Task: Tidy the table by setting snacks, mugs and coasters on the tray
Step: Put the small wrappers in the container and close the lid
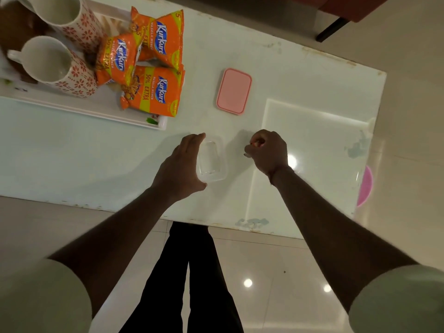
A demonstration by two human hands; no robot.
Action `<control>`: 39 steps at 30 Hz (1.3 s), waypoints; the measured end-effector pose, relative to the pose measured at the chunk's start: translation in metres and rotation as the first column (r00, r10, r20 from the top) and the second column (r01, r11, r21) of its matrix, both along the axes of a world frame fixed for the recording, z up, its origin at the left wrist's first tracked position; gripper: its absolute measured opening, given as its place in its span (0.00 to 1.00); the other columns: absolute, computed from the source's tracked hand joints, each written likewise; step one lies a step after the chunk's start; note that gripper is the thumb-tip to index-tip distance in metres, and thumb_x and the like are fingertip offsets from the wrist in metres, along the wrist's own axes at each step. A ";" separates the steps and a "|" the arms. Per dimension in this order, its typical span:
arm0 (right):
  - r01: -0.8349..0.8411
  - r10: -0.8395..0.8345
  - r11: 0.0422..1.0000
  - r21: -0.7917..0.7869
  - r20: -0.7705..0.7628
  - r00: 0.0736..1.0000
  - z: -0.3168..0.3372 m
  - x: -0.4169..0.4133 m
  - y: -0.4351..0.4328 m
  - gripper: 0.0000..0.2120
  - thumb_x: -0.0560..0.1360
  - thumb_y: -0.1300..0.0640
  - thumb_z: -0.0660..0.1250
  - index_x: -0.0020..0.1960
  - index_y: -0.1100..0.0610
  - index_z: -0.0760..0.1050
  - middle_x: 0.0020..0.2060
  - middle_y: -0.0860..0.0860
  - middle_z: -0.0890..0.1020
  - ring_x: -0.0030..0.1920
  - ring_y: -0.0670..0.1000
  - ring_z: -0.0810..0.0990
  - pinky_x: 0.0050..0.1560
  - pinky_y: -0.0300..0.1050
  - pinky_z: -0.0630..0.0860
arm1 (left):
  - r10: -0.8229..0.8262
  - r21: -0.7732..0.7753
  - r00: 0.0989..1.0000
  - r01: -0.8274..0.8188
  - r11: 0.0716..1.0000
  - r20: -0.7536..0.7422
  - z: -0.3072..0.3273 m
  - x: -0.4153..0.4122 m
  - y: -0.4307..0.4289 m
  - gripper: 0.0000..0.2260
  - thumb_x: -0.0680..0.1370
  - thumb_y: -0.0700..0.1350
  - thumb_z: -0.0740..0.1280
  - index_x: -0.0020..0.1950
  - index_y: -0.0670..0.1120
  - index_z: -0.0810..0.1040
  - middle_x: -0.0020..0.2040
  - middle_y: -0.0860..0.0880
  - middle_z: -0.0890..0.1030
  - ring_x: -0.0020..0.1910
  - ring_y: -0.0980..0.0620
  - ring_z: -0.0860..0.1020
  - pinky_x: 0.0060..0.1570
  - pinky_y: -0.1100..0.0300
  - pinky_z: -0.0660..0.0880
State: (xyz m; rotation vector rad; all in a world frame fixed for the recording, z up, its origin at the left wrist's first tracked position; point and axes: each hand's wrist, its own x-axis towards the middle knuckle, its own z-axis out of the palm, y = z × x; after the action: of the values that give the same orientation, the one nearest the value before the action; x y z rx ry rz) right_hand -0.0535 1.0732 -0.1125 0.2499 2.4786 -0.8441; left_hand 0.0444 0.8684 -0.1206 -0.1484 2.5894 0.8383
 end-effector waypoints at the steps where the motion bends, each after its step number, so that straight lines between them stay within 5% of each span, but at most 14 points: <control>1: 0.055 -0.056 0.996 -0.065 -0.020 0.998 0.008 0.003 -0.006 0.05 0.64 0.62 0.72 0.39 0.56 0.78 0.36 0.48 0.78 0.40 0.51 0.80 0.42 0.46 0.79 | -0.015 0.003 1.000 0.015 1.000 0.001 0.000 -0.001 -0.001 0.55 0.57 0.53 0.81 0.76 0.52 0.53 0.74 0.50 0.62 0.69 0.47 0.69 0.57 0.50 0.77; 3: 0.020 -0.038 0.987 -0.157 -0.114 0.993 0.027 0.011 -0.020 0.06 0.64 0.60 0.72 0.38 0.53 0.77 0.37 0.46 0.78 0.42 0.48 0.80 0.45 0.41 0.79 | -0.043 0.005 0.999 0.043 0.999 -0.002 0.001 -0.003 -0.002 0.55 0.56 0.53 0.81 0.76 0.53 0.53 0.74 0.51 0.62 0.69 0.47 0.70 0.56 0.51 0.78; 6: -0.266 0.223 0.953 -0.146 -0.259 0.940 0.049 0.030 -0.043 0.05 0.66 0.60 0.72 0.40 0.53 0.77 0.41 0.49 0.78 0.41 0.47 0.77 0.45 0.35 0.74 | -0.098 0.016 0.995 0.098 0.995 -0.017 0.002 -0.005 -0.003 0.54 0.56 0.53 0.81 0.76 0.53 0.54 0.74 0.51 0.63 0.68 0.47 0.70 0.58 0.51 0.77; 13: -0.464 0.467 0.882 -0.088 0.017 0.884 0.051 0.040 -0.064 0.10 0.75 0.54 0.69 0.56 0.53 0.81 0.57 0.51 0.75 0.52 0.49 0.77 0.51 0.37 0.69 | -0.080 0.048 0.996 0.082 0.996 -0.033 0.008 -0.013 -0.005 0.53 0.57 0.55 0.82 0.75 0.51 0.57 0.73 0.49 0.67 0.67 0.47 0.72 0.61 0.52 0.75; 19: -0.097 0.073 0.984 -0.149 -0.156 0.985 0.059 0.007 -0.068 0.09 0.72 0.61 0.65 0.49 0.53 0.82 0.50 0.46 0.83 0.50 0.46 0.80 0.58 0.45 0.76 | -0.080 0.027 0.996 0.081 0.996 -0.046 0.007 -0.019 -0.007 0.53 0.56 0.54 0.82 0.74 0.51 0.57 0.72 0.50 0.68 0.66 0.49 0.72 0.60 0.52 0.75; 23: 0.128 -0.141 0.987 -0.095 -0.149 0.979 0.042 -0.048 -0.075 0.17 0.73 0.56 0.67 0.62 0.53 0.77 0.57 0.50 0.81 0.57 0.49 0.78 0.56 0.40 0.74 | -0.083 0.028 0.996 0.084 0.996 -0.044 0.003 -0.021 -0.008 0.53 0.58 0.51 0.82 0.76 0.53 0.55 0.74 0.51 0.64 0.69 0.48 0.70 0.60 0.53 0.74; 29: 0.016 -0.023 0.988 0.154 0.042 0.999 -0.006 -0.096 -0.106 0.40 0.68 0.39 0.74 0.75 0.46 0.60 0.71 0.57 0.60 0.70 0.60 0.61 0.64 0.59 0.71 | -0.096 0.016 0.995 0.096 0.995 -0.013 -0.004 -0.034 -0.010 0.52 0.61 0.49 0.81 0.77 0.52 0.53 0.77 0.51 0.60 0.72 0.47 0.66 0.64 0.52 0.71; 32: 0.006 0.002 0.966 0.259 -0.033 0.999 -0.022 -0.096 -0.111 0.39 0.67 0.38 0.75 0.72 0.46 0.63 0.69 0.56 0.60 0.68 0.61 0.62 0.59 0.59 0.74 | -0.122 0.006 0.992 0.122 0.993 -0.016 -0.007 -0.037 -0.013 0.52 0.62 0.49 0.81 0.78 0.52 0.52 0.78 0.50 0.59 0.73 0.47 0.66 0.64 0.52 0.71; 39: 0.023 -0.002 0.989 0.148 -0.142 0.990 -0.021 -0.090 -0.098 0.29 0.65 0.45 0.73 0.63 0.52 0.70 0.60 0.55 0.70 0.58 0.58 0.71 0.50 0.48 0.74 | -0.126 0.068 0.992 0.125 0.990 0.017 -0.006 -0.039 -0.016 0.57 0.60 0.51 0.81 0.78 0.55 0.46 0.80 0.52 0.52 0.77 0.46 0.60 0.66 0.49 0.69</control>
State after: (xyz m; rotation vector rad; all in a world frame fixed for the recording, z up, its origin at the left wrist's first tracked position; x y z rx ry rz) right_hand -0.1434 0.9753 -0.1334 0.2658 2.6797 -0.7038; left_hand 0.0057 0.8526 -0.1263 0.0246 2.5178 0.8709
